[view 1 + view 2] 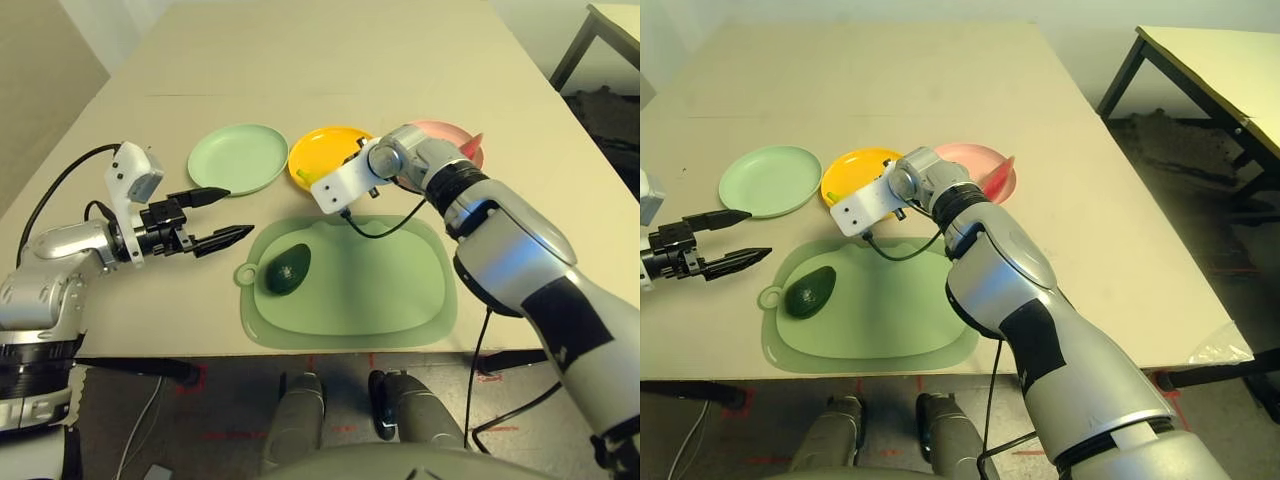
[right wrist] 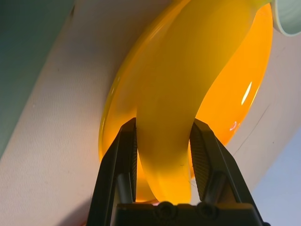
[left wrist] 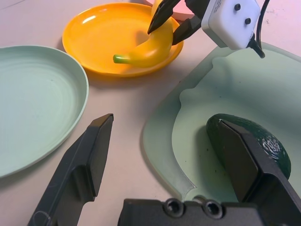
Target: Place the fruits into color-matched plates.
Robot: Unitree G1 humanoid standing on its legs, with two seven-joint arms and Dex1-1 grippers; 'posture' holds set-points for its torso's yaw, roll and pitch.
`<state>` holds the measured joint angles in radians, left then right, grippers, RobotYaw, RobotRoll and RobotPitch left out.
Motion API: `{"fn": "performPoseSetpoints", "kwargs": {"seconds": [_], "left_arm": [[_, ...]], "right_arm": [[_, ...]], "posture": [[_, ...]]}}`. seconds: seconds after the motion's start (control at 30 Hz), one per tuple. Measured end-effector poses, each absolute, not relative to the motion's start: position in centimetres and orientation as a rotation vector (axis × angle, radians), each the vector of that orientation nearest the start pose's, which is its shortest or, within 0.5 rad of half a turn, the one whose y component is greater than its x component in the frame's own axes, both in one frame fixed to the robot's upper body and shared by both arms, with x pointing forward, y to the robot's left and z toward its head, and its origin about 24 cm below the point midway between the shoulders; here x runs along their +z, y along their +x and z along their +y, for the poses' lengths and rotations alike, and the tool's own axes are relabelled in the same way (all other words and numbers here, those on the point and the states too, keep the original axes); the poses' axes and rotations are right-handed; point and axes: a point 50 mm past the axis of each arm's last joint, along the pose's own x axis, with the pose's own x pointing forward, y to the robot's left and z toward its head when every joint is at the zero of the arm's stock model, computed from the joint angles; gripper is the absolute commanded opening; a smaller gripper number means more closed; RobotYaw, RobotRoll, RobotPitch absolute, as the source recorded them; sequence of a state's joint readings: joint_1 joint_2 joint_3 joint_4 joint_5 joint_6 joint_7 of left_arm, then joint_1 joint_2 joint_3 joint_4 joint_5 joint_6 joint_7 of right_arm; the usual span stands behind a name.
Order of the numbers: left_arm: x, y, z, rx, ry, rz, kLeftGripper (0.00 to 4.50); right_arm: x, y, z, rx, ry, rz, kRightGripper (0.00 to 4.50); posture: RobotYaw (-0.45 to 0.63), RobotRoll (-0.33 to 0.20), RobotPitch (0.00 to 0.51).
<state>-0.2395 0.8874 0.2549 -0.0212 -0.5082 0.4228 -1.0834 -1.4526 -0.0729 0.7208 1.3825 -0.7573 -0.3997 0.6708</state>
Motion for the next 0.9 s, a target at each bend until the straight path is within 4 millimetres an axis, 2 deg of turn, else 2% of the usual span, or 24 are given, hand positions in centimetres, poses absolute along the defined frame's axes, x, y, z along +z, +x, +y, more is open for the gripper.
{"fn": "performPoseSetpoints", "kwargs": {"seconds": [0.6,0.67,0.73,0.87,0.9], "left_arm": [[17.72,25.92,28.18,-0.853,0.269,0.169,4.50],[17.71,25.92,28.18,-0.854,0.268,0.170,4.50],[17.71,25.92,28.18,-0.854,0.268,0.170,4.50],[17.70,25.92,28.17,-0.854,0.268,0.170,4.50],[17.69,25.92,28.16,-0.855,0.268,0.171,4.50]], "right_arm": [[17.53,39.63,-1.53,1.060,-1.800,0.035,1.61],[17.59,39.71,-1.56,1.044,-1.798,0.025,2.34],[17.63,39.76,-1.60,1.035,-1.797,0.022,2.85],[17.84,39.85,-1.62,1.017,-1.793,0.004,4.28],[17.94,39.87,-1.62,1.012,-1.792,0.000,4.48]], "posture": [[0.14,0.000,0.216],[0.14,0.000,0.215],[0.14,0.000,0.215],[0.13,0.000,0.213],[0.13,0.000,0.213]]}}
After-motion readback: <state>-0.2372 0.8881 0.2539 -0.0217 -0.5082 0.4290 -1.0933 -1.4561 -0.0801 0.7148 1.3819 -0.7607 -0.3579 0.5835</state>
